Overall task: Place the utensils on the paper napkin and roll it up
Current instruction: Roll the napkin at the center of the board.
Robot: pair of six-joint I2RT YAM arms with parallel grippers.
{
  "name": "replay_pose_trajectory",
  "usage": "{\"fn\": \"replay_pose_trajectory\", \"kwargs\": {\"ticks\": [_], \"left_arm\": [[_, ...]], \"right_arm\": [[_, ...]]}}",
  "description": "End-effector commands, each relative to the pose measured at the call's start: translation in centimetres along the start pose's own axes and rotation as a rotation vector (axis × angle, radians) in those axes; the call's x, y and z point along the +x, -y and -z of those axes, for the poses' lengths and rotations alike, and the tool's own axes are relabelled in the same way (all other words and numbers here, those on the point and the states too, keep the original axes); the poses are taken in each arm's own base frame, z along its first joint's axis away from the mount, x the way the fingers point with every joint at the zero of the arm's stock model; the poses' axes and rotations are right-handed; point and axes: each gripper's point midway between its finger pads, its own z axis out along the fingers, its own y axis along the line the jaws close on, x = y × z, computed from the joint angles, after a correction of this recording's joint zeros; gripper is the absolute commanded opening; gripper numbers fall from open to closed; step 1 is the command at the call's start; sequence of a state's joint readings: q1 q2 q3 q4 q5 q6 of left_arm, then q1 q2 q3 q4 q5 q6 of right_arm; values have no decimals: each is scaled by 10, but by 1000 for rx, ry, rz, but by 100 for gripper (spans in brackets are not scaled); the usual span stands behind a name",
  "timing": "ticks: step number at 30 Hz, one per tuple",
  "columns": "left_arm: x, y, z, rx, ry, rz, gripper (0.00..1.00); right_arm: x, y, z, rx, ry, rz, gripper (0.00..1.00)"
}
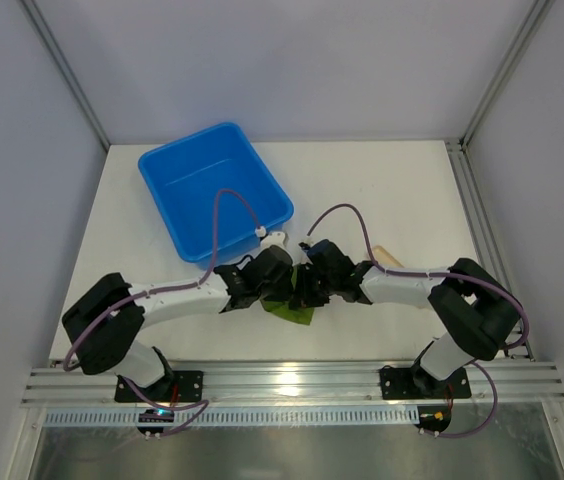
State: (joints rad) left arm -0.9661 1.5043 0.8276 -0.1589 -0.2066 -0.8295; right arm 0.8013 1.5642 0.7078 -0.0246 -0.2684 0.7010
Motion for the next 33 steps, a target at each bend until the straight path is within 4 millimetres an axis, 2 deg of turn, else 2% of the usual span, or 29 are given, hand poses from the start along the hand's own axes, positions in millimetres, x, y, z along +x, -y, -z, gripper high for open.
{"fn": "replay_pose_trajectory", "kwargs": {"ticks": [1,3,7,12,16,18,21,25,33], "left_arm": [[-8,11,-8,56,33,15,20],[-6,5,-13,34,28,16,20],[4,-8,-22,0,-2,25,19],[11,-20,-32,-32,-20,30,18],[11,-21,-32,-32,-21,33,17],[11,-21,-32,-33,-20,31,18],[11,-20,-32,-29,-23,31,18],[11,-18,-32,-20,-24,34,18],[12,-17,-31,-11,-26,39,17]], "right_arm": [[-8,-6,1,-26,30,24,12],[-9,-7,2,-31,32,23,13],[-9,-9,8,-31,36,23,23],[-12,-12,21,-27,55,38,26],[-11,-12,31,-23,72,49,28],[-8,-11,36,-29,77,50,26],[-3,-3,38,-9,82,58,13],[1,5,38,17,76,75,4],[5,4,24,-14,42,87,4]]}}
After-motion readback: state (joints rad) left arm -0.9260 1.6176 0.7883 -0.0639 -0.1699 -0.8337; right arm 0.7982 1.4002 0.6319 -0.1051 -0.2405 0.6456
